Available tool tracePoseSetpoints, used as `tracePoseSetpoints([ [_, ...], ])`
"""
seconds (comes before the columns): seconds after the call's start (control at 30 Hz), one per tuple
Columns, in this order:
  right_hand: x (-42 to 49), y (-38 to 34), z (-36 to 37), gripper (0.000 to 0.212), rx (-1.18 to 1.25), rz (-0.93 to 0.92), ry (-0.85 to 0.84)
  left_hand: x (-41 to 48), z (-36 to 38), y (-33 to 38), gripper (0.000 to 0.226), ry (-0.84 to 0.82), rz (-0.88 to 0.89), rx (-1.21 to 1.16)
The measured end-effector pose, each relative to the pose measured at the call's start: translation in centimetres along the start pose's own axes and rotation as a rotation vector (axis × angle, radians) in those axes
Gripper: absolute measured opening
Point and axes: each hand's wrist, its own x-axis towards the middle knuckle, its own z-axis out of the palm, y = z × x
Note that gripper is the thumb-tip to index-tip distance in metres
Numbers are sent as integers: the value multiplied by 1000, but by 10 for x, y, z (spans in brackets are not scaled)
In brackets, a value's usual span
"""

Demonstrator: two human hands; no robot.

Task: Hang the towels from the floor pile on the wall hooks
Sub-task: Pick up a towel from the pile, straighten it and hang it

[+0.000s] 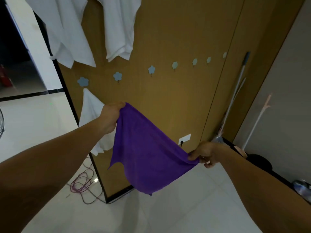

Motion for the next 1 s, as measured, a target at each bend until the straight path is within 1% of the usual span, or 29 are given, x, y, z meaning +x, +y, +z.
tracePoseSetpoints([
  [0.07, 11, 2, -14, 27, 77, -29, -35, 8, -5, -3, 22, 31, -13, 37],
  [0.13, 24, 1, -30, 24, 183, -103, -64, 15, -7, -6, 21, 82, -34, 70],
  [0.2, 39, -4, -44, 19, 355, -234, -40, 21, -6, -12, 21, 151, -61, 90],
  [0.27, 50, -15, -58, 11, 558, -387, -10, 25, -3, -14, 28, 225, -93, 91],
  [0.3, 55, -22, -65, 11, 645, -463, 12, 25, -1, -15, 31, 258, -112, 80],
  [0.4, 64, -42, -87, 16, 764, -645, 91, 29, 6, -16, 31, 357, -145, 15],
  [0.5, 72, -60, -104, 13, 833, -721, 93, 31, 16, -19, 26, 422, -134, 3],
  [0.53, 75, -67, -108, 13, 788, -729, 125, 32, 20, -20, 24, 449, -124, -2],
  [0.63, 79, -87, -115, 15, 496, -792, 245, 31, 27, -22, 12, 546, -90, -42],
  [0.7, 80, -100, -119, 4, 319, -885, 238, 26, 31, -20, 8, 587, -84, -93],
  [0.73, 79, -107, -121, 6, 231, -931, 225, 24, 33, -19, 10, 599, -83, -134],
  [0.77, 80, -113, -124, 14, 140, -965, 212, 21, 33, -18, 15, 610, -79, -180],
  [0.83, 82, -128, -126, 23, -28, -977, 210, 18, 31, -16, 26, 612, -75, -257],
  [0.87, 84, -134, -126, 25, -101, -961, 232, 17, 29, -15, 28, 607, -78, -268],
  [0.93, 90, -147, -123, 26, -237, -919, 342, 17, 24, -14, 27, 625, -88, -235],
  [0.97, 92, -153, -121, 26, -260, -912, 387, 18, 21, -14, 26, 658, -86, -200],
  [1.0, 95, -159, -118, 25, -225, -908, 391, 19, 17, -14, 26, 700, -80, -158],
])
